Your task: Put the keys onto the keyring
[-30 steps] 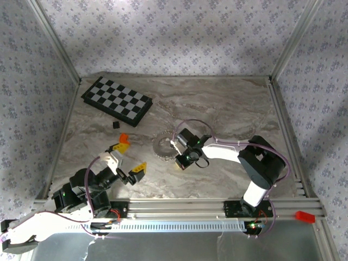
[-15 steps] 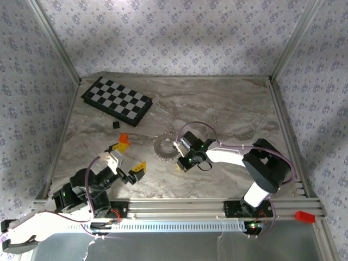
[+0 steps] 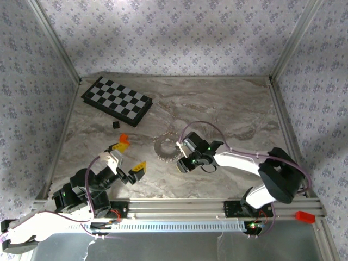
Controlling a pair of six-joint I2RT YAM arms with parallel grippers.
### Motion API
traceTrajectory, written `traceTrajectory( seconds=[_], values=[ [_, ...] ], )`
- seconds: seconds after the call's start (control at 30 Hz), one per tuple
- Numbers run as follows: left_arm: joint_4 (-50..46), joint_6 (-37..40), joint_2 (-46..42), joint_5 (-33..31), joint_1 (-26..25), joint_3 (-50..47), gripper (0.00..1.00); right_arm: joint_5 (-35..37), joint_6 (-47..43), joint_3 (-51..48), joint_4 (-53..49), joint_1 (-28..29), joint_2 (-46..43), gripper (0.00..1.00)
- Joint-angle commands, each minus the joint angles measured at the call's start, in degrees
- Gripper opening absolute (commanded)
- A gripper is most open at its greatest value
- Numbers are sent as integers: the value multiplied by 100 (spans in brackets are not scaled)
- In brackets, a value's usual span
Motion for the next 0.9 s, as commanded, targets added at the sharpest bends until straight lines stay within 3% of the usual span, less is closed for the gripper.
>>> traceTrajectory(
  seconds=[0.0,0.5,0.87],
  values=[
    [-44,11,-22,-255,-9,119,100,251,78,-80,-356,56,-538,40],
    [-1042,-524,-46,-1345,-9,341,99,1433,58,-592,-942,-14,-3228,65],
    [-2099,-1192,-87,-2726,-9,680,100,2022,87,-1170,-1112,-712,-4691,77]
  ],
)
